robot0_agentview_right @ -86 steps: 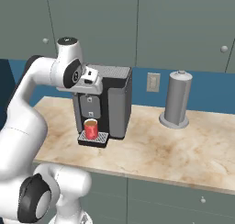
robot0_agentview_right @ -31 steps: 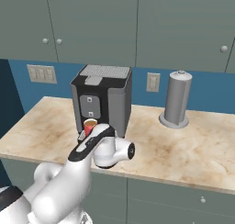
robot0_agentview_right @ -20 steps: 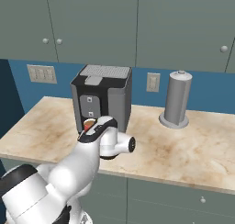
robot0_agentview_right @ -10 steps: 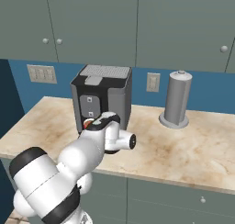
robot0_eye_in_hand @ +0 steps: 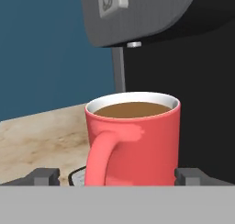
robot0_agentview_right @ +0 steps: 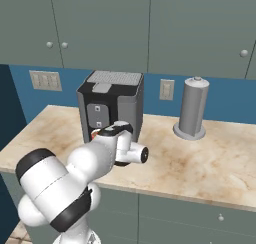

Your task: Pick up the brewed coffee from the coffee machine and place it next to the breakfast plate on the dining counter.

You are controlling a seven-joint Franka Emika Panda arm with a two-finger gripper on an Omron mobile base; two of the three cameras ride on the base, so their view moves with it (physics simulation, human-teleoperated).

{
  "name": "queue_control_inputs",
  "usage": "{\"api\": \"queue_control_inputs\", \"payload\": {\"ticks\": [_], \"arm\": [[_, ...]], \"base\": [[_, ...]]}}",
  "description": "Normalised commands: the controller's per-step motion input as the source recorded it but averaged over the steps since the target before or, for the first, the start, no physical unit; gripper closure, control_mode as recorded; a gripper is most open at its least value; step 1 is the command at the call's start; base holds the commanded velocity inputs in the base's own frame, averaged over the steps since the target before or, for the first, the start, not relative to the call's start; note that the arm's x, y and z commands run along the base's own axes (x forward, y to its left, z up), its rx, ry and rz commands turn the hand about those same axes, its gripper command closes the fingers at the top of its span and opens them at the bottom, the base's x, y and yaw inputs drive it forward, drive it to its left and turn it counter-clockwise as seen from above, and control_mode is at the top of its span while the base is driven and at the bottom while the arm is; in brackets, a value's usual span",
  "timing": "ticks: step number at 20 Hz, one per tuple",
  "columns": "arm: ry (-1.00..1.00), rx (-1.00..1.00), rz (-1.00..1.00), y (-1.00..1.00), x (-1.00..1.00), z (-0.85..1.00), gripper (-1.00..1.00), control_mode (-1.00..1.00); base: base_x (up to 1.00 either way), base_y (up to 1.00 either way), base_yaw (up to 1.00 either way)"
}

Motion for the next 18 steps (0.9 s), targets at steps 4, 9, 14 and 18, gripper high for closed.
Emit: {"api": "queue_control_inputs", "payload": {"ticks": [4, 9, 14, 18], "arm": [[0.0, 0.0, 0.0, 0.0, 0.0, 0.0, 1.0, -1.0], [0.0, 0.0, 0.0, 0.0, 0.0, 0.0, 1.0, -1.0], [0.0, 0.0, 0.0, 0.0, -0.08, 0.0, 1.0, -1.0], [0.0, 0.0, 0.0, -0.06, -0.34, 0.0, 1.0, -1.0]], "base": [[0.0, 0.0, 0.0], [0.0, 0.0, 0.0], [0.0, 0.0, 0.0], [0.0, 0.0, 0.0]]}}
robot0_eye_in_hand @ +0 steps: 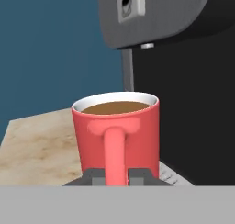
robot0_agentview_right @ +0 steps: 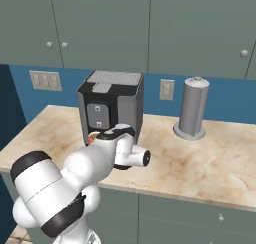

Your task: Pick up the brewed coffee from the coffee machine and place it next to the breakfast plate on the dining counter.

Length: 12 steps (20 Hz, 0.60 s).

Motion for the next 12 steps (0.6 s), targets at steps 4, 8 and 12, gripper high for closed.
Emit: {"api": "queue_control_inputs", "payload": {"ticks": [4, 8, 12], "arm": [[0.0, 0.01, 0.0, -0.4, -0.63, 0.0, 1.0, -1.0], [0.0, 0.02, -0.01, -0.58, -0.7, 0.22, 1.0, -1.0], [-0.01, 0.0, -0.01, -0.45, -0.62, 0.66, 1.0, -1.0]], "base": [[0.0, 0.0, 0.0], [0.0, 0.0, 0.0], [0.0, 0.0, 0.0]]}}
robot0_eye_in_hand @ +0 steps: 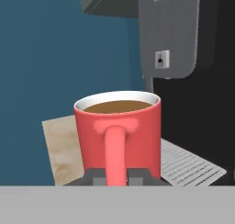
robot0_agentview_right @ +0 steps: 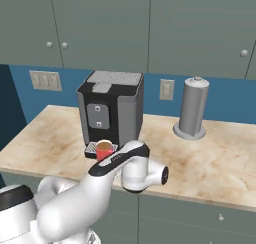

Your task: Pick up the brewed coffee from the coffee machine and place it next to the breakfast plate on the dining counter.

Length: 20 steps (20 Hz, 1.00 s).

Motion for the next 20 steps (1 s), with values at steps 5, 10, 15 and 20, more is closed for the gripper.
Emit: {"api": "queue_control_inputs", "payload": {"ticks": [5, 10, 15, 20], "arm": [[0.0, 0.0, -0.04, -0.3, -0.28, 0.93, 1.0, -1.0], [0.0, 0.0, -0.07, -0.14, -0.03, 1.0, 1.0, -1.0], [0.0, 0.0, -0.01, 0.0, -0.03, 0.7, 1.0, -1.0], [0.06, -0.02, 0.02, 0.07, 0.0, -0.09, 1.0, -1.0]], "base": [[0.0, 0.0, 0.0], [0.0, 0.0, 0.0], [0.0, 0.0, 0.0], [0.0, 0.0, 0.0]]}}
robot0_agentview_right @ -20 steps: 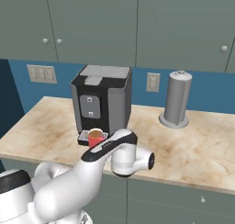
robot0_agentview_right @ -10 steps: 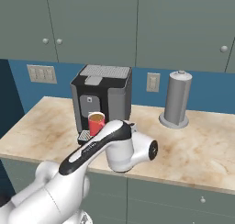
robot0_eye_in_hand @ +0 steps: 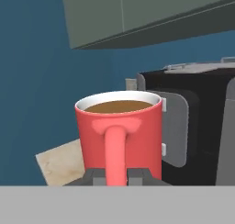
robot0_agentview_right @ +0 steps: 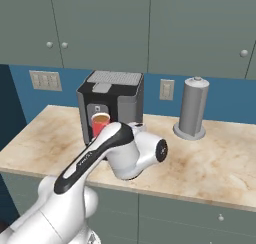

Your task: Pick up the brewed coffee from the coffee machine and place it next to the breakfast plate on the dining counter.

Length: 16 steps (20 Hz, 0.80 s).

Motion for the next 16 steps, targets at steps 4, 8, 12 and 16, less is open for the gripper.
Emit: {"api": "queue_control_inputs", "payload": {"ticks": [4, 8, 12, 16], "arm": [[-0.05, 0.0, 0.02, 0.09, -0.28, -0.09, 1.0, -1.0], [0.0, 0.0, 0.0, 0.0, 0.0, 0.0, 1.0, 1.0], [0.0, 0.0, 0.0, 0.0, 0.0, 0.0, 1.0, 1.0], [0.0, 0.0, 0.0, 0.0, 0.0, 0.0, 1.0, 1.0]], "base": [[0.0, 0.0, 0.0], [-0.99, -0.01, -0.1], [-0.75, 0.0, -0.37], [-0.34, 0.0, -0.54]]}}
